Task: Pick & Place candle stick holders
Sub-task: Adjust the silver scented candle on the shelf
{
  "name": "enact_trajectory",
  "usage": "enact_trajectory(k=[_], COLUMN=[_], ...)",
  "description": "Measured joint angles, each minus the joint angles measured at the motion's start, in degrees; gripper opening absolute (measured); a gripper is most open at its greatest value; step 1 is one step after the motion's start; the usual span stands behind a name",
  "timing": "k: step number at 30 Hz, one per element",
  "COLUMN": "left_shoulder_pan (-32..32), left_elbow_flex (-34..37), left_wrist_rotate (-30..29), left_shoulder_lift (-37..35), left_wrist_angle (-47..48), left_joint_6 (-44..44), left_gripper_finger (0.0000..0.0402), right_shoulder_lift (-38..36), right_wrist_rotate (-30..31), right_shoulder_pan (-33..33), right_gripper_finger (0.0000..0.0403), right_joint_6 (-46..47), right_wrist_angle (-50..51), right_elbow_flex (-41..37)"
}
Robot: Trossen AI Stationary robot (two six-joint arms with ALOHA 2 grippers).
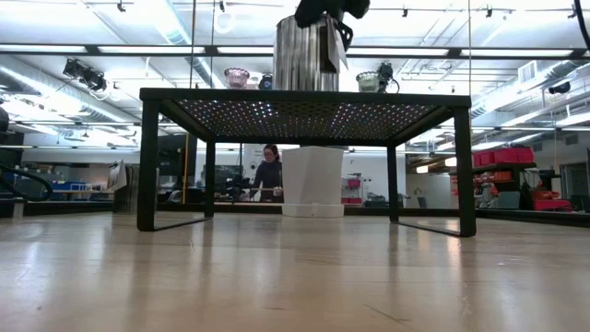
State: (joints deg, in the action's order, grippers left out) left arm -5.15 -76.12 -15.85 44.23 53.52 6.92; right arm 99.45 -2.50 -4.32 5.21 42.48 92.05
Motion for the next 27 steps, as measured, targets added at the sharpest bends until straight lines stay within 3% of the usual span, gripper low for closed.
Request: enact_trajectory(k=[27], left_shoulder_pan=[0.01], left_elbow_flex=[0.0], left_wrist_rotate=[0.0], left_shoulder_lift=[0.01], left_wrist_angle=[0.42], left_joint_6=[0.0], left_gripper_finger=[0.0319], right_shoulder_lift=[0.86], right_wrist_rotate=[0.07], right_shoulder_pan=[-0.02], right_gripper_finger=[0.0398], right_joint_6=[-1.25], right_wrist_angle=[1.26], right_elbow_flex=[0.0])
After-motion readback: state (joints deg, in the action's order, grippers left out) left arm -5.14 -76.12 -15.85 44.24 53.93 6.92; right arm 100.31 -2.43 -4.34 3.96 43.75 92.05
